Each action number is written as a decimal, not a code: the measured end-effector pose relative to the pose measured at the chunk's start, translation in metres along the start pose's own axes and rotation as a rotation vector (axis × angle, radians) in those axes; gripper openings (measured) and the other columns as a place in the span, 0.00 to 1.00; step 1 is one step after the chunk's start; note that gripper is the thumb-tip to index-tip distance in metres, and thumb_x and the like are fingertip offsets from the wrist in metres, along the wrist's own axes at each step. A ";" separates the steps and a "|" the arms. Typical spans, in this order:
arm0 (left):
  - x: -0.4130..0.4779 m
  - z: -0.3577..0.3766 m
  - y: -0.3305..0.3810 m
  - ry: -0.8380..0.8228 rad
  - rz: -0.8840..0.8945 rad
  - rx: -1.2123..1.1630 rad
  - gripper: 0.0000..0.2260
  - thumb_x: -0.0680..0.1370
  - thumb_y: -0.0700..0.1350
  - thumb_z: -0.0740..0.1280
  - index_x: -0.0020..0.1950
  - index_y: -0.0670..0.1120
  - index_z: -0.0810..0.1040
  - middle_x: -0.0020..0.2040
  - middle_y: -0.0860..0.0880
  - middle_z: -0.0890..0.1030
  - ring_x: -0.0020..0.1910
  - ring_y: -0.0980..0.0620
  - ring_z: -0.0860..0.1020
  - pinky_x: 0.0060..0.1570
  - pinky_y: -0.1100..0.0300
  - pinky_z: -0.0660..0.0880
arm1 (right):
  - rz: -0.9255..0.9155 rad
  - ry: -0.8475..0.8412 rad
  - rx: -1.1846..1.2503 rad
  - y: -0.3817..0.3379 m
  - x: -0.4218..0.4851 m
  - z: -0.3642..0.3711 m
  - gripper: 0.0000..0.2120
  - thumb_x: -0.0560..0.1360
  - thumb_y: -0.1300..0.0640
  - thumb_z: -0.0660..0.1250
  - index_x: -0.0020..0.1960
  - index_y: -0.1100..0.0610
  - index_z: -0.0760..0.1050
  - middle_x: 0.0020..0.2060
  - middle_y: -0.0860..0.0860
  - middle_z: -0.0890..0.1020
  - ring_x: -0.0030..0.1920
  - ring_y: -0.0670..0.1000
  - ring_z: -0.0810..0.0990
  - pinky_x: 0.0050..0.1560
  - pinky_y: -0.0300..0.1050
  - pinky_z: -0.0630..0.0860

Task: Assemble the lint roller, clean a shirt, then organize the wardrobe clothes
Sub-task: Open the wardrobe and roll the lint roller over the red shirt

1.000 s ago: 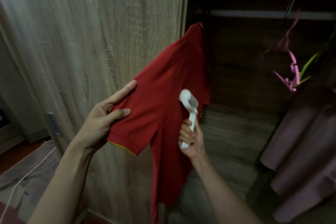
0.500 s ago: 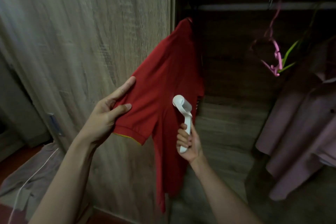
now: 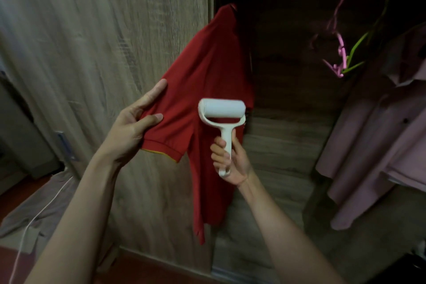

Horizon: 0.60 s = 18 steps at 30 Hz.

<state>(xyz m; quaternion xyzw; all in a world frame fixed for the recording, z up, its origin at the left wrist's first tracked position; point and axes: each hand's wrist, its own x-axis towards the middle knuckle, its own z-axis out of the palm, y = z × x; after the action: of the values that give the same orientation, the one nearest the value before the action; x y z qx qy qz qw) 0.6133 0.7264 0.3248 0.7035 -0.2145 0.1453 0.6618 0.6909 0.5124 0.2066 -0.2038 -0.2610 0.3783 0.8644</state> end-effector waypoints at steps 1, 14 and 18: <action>0.000 0.000 0.000 0.002 0.000 -0.002 0.28 0.76 0.27 0.59 0.72 0.49 0.68 0.68 0.63 0.73 0.72 0.62 0.66 0.73 0.64 0.59 | -0.007 -0.040 -0.032 -0.009 0.008 0.010 0.17 0.77 0.44 0.62 0.44 0.59 0.72 0.27 0.52 0.75 0.23 0.46 0.68 0.24 0.37 0.65; 0.006 -0.006 -0.003 -0.001 -0.020 -0.113 0.28 0.76 0.26 0.57 0.71 0.49 0.69 0.66 0.63 0.75 0.68 0.62 0.71 0.60 0.70 0.70 | 0.207 -0.196 0.042 -0.011 0.029 0.025 0.20 0.80 0.47 0.57 0.41 0.63 0.69 0.23 0.53 0.65 0.16 0.45 0.56 0.18 0.37 0.56; 0.007 -0.010 -0.004 -0.006 -0.025 -0.154 0.28 0.75 0.28 0.59 0.71 0.49 0.70 0.70 0.58 0.73 0.70 0.58 0.70 0.66 0.66 0.68 | 0.195 -0.196 0.014 -0.025 0.043 0.033 0.20 0.80 0.47 0.58 0.41 0.63 0.70 0.21 0.52 0.60 0.16 0.46 0.57 0.18 0.37 0.57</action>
<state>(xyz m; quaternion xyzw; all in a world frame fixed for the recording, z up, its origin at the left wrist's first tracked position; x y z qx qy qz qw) 0.6227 0.7357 0.3255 0.6537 -0.2182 0.1182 0.7149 0.7095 0.5347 0.2593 -0.1841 -0.3205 0.4806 0.7952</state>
